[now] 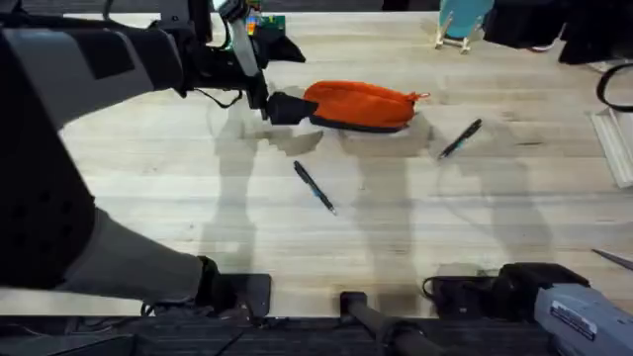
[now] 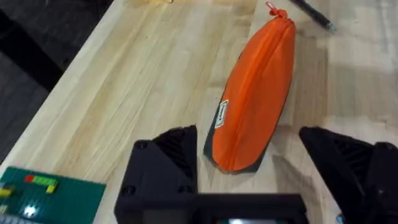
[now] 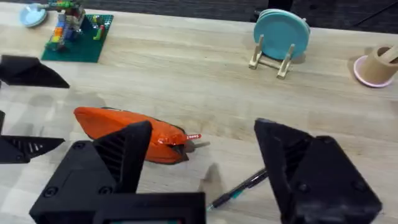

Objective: Unzip the bag, pick up the pens from the table one at a time and place them inside, then zip the bag closed.

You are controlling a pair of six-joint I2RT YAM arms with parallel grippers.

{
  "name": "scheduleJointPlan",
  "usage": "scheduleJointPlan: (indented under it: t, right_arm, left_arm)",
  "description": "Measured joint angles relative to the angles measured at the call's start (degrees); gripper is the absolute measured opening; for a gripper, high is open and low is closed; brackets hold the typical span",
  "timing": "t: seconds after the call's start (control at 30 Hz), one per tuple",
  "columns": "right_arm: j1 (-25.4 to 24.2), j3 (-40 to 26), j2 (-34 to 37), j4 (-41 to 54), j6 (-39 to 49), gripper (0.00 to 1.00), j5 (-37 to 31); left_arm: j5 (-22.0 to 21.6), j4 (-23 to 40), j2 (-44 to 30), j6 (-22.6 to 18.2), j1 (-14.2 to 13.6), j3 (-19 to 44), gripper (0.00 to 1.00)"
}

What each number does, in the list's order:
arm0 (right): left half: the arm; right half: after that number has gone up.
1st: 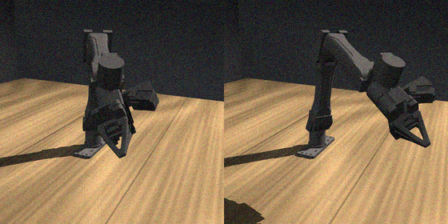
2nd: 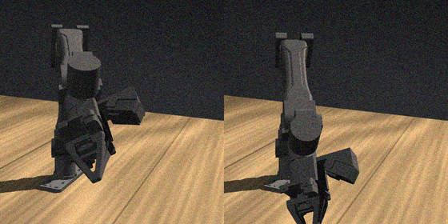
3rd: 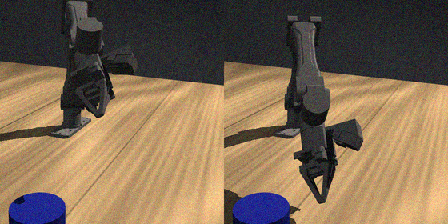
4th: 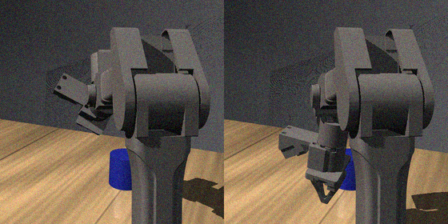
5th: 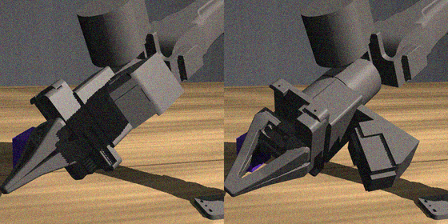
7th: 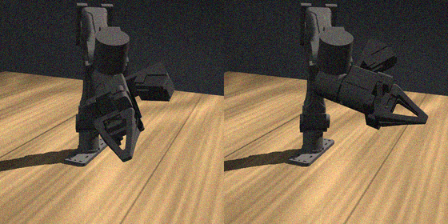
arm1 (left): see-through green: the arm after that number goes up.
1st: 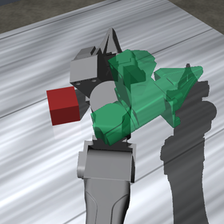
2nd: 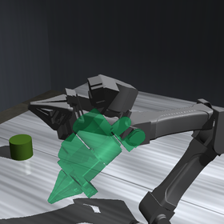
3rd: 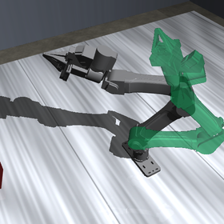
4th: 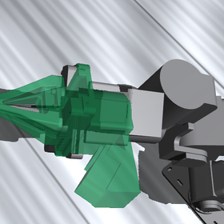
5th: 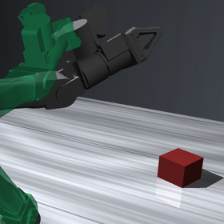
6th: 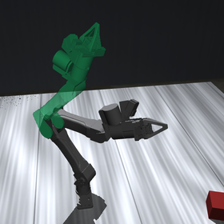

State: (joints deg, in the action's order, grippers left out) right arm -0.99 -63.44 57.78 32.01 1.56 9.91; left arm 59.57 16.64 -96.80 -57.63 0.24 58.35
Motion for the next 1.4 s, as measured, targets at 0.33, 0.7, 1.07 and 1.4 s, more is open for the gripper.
scheduleJointPlan:
  t: [0.33,0.7,1.07,1.4]
  right_arm:
    - [0.0,0.0,0.0,0.0,0.0,0.995,0.0]
    - [0.0,0.0,0.0,0.0,0.0,0.996,0.0]
    - [0.0,0.0,0.0,0.0,0.0,0.996,0.0]
    - [0.0,0.0,0.0,0.0,0.0,0.995,0.0]
  left_arm:
    - [3.2,-1.1,-3.8,-3.3,0.0,0.3,0.993]
    - [3.7,-3.0,-6.0,-3.6,-0.1,0.3,0.993]
    - [3.5,-6.6,-9.1,-3.7,-2.1,0.3,0.992]
    - [1.6,-7.0,-9.1,-3.7,-2.7,0.3,0.986]
